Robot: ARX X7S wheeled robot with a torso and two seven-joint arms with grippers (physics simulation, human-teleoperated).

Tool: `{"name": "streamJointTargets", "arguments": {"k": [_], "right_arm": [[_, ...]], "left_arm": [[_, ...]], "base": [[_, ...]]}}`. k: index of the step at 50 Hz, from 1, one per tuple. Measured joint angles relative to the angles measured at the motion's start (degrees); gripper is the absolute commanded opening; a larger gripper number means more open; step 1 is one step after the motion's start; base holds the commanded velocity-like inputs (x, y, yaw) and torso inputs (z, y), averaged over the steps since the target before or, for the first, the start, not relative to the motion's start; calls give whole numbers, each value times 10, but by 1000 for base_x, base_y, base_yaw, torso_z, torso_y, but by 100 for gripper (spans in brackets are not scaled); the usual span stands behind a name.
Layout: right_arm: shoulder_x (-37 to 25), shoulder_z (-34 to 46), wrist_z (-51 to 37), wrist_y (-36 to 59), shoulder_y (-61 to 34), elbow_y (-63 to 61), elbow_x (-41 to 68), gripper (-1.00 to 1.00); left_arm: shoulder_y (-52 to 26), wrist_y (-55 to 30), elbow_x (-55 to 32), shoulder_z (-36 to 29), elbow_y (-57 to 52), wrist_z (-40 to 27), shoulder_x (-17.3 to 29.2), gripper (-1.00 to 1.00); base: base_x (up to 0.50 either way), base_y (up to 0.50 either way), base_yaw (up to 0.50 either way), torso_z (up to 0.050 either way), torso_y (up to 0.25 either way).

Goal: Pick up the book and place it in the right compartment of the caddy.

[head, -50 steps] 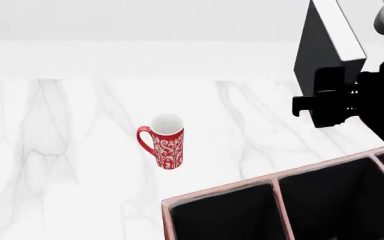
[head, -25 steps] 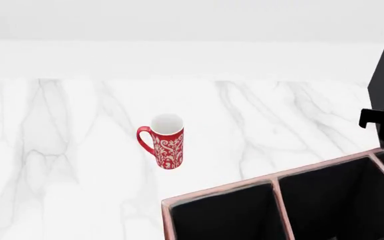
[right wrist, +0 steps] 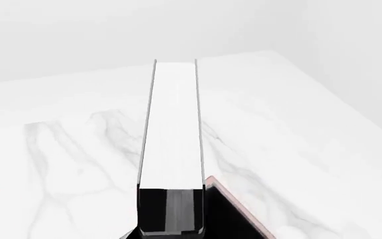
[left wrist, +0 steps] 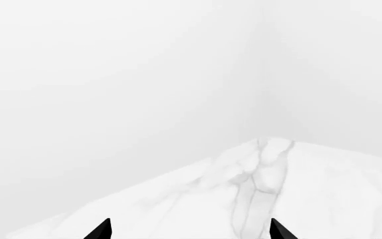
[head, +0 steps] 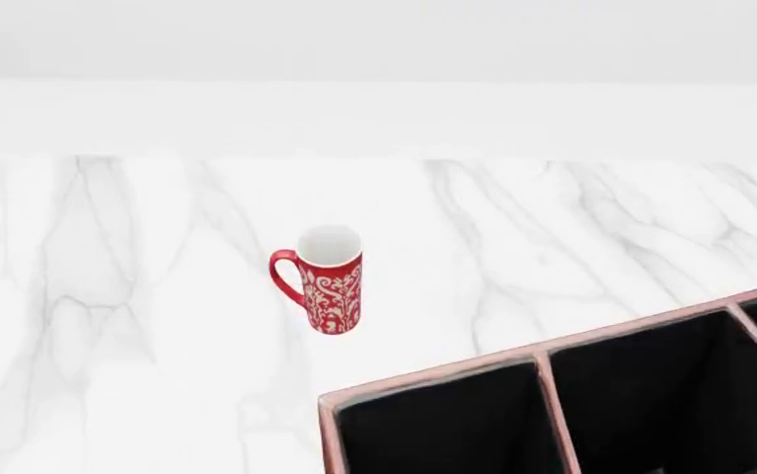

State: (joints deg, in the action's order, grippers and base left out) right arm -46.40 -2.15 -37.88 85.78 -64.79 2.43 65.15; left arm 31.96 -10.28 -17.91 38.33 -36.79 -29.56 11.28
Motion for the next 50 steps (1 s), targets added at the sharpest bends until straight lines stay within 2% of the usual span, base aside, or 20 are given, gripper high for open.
{"name": "streamJointTargets", "arguments": {"k": [8,28,50], "right_arm": [[-9,-8,-49,20,-11,11,35,-100],[-54,13,-222,21,-14,17,211,-100],[-73,40,-335,-2,2,-10,359,-100]], "left_arm": [[0,0,0,-2,1,-1,1,100],[-5,2,-1,-9,7,-2,5,100],[-7,13,-1,-13,22,0,6,100]], "base": [[0,0,0,0,1],[0,0,0,0,2],[0,0,0,0,1]]}}
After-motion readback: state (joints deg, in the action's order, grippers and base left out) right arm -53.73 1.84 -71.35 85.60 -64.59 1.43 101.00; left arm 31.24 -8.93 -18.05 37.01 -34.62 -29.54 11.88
